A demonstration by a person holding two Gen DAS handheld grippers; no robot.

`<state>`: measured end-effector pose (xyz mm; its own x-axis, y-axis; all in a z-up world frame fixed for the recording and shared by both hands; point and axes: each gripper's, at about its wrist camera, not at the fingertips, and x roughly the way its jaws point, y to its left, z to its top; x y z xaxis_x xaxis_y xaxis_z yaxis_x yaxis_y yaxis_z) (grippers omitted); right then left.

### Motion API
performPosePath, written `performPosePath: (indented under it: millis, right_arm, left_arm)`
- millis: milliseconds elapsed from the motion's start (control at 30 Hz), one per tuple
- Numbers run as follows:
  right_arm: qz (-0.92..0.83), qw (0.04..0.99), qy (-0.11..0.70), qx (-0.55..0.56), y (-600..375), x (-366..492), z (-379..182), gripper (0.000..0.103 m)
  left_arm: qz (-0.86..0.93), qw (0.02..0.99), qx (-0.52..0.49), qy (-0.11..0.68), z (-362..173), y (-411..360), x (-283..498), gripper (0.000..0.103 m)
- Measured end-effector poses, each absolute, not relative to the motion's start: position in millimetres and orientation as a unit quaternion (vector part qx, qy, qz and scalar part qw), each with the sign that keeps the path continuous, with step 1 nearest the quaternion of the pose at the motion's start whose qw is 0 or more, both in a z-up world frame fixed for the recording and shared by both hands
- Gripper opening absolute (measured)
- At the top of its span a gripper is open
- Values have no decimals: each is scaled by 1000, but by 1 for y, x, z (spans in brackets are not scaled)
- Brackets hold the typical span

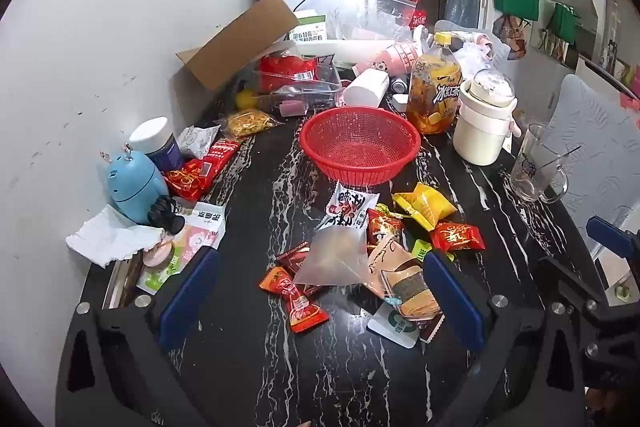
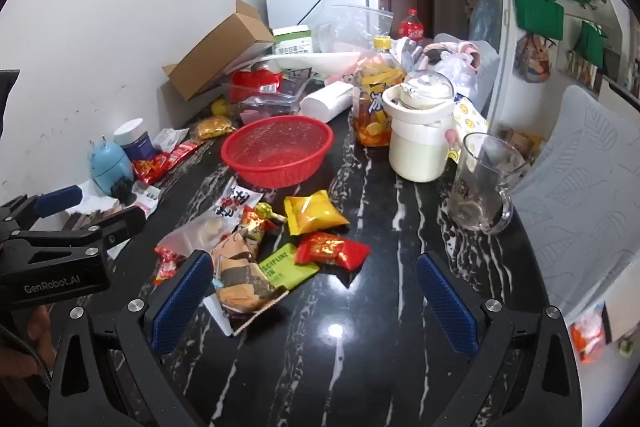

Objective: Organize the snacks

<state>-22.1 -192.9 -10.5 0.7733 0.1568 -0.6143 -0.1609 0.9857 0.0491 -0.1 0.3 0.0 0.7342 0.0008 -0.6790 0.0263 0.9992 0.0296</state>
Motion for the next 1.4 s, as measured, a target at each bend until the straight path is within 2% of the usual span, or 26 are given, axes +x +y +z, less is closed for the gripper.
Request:
performPosePath:
  millis: [1400]
  right_arm:
    - [89,938,335,-11,-193,-26,-8,103]
  left_arm:
    - [-34,931,12,364,5,-3,-10,103]
